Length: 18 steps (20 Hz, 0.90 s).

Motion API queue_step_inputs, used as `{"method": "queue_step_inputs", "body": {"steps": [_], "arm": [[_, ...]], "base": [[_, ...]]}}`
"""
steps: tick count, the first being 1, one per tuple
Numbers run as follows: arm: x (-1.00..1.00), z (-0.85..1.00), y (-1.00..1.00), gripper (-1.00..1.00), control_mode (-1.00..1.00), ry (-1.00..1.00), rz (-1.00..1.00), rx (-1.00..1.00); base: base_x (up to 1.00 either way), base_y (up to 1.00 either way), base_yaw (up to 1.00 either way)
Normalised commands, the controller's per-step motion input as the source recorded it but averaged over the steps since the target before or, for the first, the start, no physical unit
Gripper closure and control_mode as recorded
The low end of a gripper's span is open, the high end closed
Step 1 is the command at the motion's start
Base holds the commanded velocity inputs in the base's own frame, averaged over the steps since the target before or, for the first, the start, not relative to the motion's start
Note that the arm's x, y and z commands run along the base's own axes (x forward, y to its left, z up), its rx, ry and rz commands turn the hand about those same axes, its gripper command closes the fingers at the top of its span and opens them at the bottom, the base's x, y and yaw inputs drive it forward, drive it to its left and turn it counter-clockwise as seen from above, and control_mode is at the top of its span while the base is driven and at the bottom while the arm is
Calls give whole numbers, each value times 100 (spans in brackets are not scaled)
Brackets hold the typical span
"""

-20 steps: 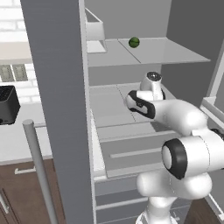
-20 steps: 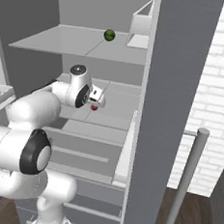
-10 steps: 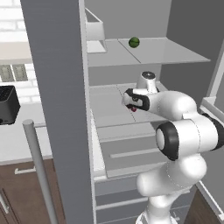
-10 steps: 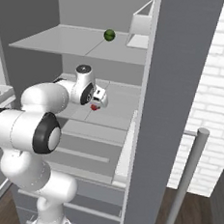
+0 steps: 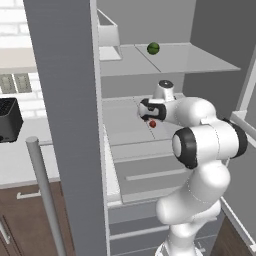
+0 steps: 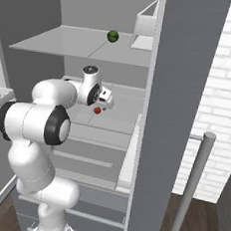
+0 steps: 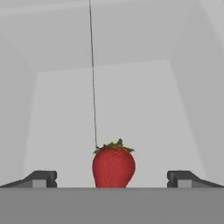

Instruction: Take the strawberry from the fridge and place it on top of the pancake, located on the dining counter.

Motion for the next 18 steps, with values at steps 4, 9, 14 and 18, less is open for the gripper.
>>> {"method": "queue_step_inputs", "body": {"steps": [4,9,14,18], "arm": [[13,-14,0,-100,-100,3,0,0],[-12,-13,0,-100,-100,2,0,0],[-17,-8,0,-100,-100,0,0,0],[0,-2,0,-100,-100,0,0,0]], "base": [[0,0,0],[0,0,0],[0,0,0],[0,0,0]]}}
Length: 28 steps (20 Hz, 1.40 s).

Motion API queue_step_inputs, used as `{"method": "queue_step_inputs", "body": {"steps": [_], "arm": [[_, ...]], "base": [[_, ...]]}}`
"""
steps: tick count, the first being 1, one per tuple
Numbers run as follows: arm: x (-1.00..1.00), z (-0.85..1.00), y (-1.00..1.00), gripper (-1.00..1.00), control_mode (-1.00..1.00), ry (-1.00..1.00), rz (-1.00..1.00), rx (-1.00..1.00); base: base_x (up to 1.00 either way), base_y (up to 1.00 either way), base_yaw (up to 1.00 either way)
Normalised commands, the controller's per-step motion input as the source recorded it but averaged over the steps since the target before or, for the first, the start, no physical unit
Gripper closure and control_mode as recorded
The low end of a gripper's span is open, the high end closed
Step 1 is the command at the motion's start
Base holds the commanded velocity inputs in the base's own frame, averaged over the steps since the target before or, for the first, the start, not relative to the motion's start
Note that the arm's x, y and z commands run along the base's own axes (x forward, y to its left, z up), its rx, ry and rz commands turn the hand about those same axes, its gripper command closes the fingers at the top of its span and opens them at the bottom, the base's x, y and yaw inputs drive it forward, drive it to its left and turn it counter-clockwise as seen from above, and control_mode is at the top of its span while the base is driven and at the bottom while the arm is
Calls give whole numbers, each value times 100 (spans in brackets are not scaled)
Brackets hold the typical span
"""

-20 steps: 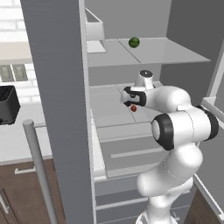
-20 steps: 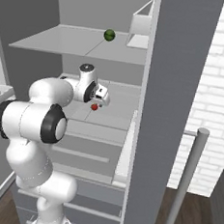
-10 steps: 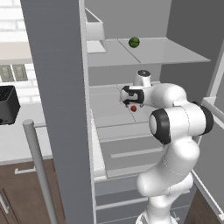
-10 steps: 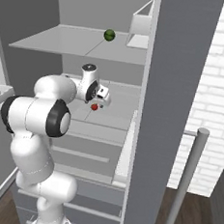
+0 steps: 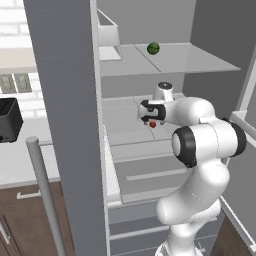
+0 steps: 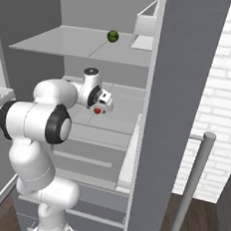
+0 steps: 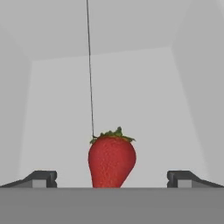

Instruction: Take the strawberry from the fridge and place it on top of the pancake, located on the dining counter.

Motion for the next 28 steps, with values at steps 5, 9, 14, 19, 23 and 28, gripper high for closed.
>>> {"method": "queue_step_inputs", "body": {"steps": [5,9,14,19,23,28], "arm": [[3,-9,0,-100,-100,0,0,0],[4,-16,0,-100,-100,0,0,0],[11,-13,0,-100,-100,0,0,0],[10,-9,0,-100,-100,0,0,0],[0,-3,0,-100,-100,0,0,0],[0,-1,0,100,-100,0,0,0]], "base": [[0,0,0],[0,0,0],[0,0,0],[0,0,0],[0,0,0],[0,0,0]]}}
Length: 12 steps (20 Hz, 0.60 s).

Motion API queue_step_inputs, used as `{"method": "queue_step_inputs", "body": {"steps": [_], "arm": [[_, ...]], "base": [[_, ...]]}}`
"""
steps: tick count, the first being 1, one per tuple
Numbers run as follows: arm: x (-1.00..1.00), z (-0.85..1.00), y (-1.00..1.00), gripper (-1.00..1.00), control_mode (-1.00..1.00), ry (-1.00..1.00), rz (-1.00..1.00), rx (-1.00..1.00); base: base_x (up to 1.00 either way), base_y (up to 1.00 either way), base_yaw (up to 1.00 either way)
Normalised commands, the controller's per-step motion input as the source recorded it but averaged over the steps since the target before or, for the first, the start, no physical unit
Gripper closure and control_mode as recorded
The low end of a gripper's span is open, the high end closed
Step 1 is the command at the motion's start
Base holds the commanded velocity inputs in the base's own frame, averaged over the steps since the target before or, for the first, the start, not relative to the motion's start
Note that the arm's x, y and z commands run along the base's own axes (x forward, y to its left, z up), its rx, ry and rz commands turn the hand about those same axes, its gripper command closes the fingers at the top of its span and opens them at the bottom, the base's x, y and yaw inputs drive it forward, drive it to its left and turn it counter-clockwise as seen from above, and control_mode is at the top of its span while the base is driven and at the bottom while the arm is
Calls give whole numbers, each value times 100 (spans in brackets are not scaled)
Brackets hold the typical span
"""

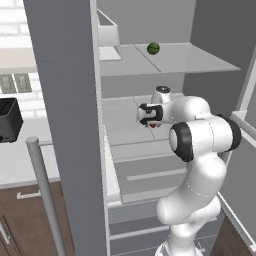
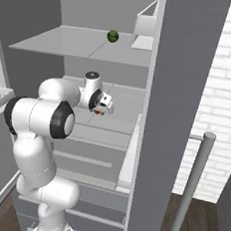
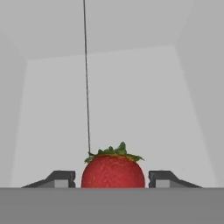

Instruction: Take the strawberry from the fridge and place it on top of the pancake, located on the dining counter.

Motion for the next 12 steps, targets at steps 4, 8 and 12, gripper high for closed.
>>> {"method": "queue_step_inputs", "body": {"steps": [4,8,12], "arm": [[-3,-2,0,100,-100,0,0,0],[-41,0,0,100,-100,0,0,0],[-91,0,0,100,-100,0,0,0]], "base": [[0,0,0],[0,0,0],[0,0,0]]}}
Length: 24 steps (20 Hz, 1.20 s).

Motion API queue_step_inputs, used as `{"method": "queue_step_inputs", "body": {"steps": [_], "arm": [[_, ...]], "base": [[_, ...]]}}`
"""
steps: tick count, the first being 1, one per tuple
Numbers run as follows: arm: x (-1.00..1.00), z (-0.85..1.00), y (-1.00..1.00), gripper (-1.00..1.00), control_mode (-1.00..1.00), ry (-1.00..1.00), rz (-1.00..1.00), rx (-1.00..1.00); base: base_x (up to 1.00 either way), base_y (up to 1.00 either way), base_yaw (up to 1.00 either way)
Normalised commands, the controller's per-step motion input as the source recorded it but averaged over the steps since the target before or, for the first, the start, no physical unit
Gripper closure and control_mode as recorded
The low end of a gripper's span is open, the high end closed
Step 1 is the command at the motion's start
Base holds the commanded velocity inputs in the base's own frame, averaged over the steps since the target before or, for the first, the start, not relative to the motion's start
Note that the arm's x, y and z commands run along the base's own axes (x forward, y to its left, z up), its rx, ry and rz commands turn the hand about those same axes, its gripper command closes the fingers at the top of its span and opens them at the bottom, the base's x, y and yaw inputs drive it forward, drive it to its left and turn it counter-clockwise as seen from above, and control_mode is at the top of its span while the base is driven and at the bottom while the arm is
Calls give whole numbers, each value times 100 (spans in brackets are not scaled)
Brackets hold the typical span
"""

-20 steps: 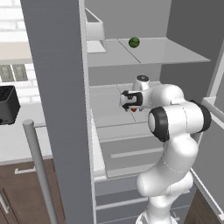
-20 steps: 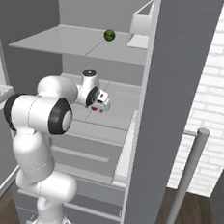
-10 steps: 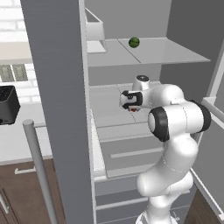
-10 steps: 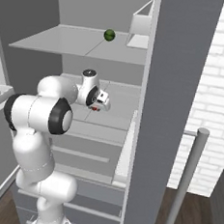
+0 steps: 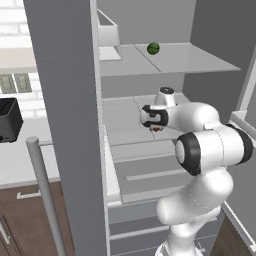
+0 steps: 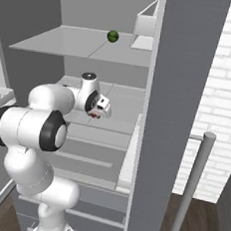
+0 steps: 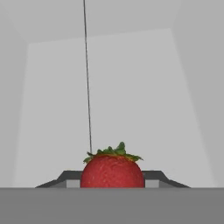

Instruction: Take the strawberry from the fridge and place it on top of the pancake, located on the dining counter.

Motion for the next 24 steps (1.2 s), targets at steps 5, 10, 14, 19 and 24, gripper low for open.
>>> {"method": "queue_step_inputs", "body": {"steps": [5,10,14,19,24], "arm": [[-100,10,0,100,-100,0,0,0],[-100,41,0,100,-100,0,0,0],[-100,93,0,100,-100,0,0,0],[-100,97,0,100,-100,0,0,0],[-100,73,11,100,-100,0,4,0]], "base": [[0,0,0],[0,0,0],[0,0,0],[0,0,0],[0,0,0]]}}
